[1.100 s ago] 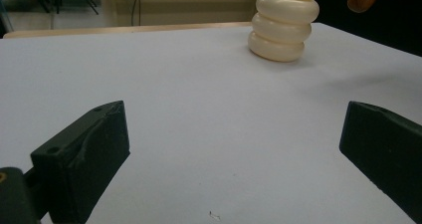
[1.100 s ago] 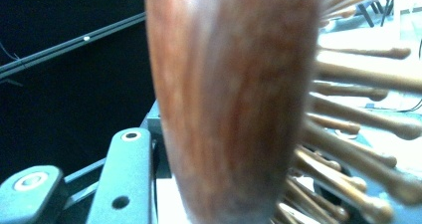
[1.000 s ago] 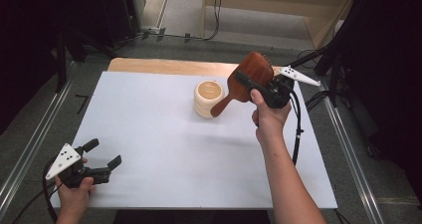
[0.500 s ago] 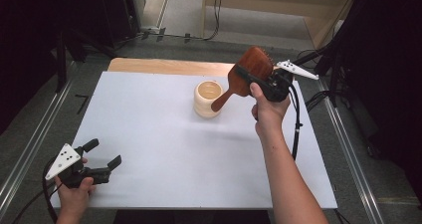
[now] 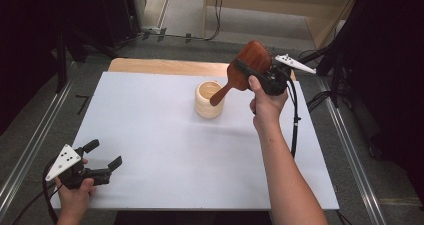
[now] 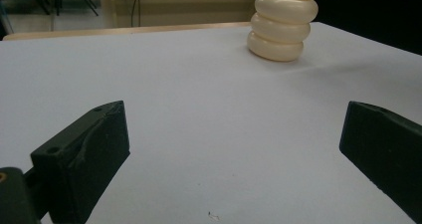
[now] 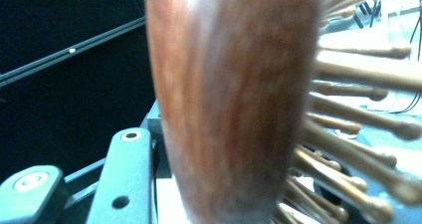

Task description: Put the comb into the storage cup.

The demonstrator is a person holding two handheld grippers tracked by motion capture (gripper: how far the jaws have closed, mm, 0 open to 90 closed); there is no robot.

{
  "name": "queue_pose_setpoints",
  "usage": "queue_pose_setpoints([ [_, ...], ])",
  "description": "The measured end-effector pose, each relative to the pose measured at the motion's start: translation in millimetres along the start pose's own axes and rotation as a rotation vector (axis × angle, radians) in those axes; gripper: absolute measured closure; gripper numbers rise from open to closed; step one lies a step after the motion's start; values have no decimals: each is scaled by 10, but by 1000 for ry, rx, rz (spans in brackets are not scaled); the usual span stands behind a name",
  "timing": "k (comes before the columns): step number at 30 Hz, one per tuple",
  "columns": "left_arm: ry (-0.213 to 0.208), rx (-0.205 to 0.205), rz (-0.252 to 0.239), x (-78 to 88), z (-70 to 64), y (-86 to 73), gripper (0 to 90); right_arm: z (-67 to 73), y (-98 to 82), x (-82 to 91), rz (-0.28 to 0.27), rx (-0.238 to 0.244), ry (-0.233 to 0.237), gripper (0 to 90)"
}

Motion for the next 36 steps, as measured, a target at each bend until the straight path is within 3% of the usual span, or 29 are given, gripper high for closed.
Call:
queue_pose_setpoints([
  [9,0,13,-10,10,12,4,0,-9,59,-96,-15,-10,0,505],
  [36,-13,6,-13,-2,2,9,0,-233,40,-311,-24,-11,-57,504],
])
Point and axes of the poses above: each handheld gripper's, and its own axes: x roughly backward along the jaws, y roughly out of its top, z roughly to its left, the point moved 9 cm from there along -x, roughly forward along the jaws, and after that the axes turned 14 degrees about -x, right-handed, at the moved point
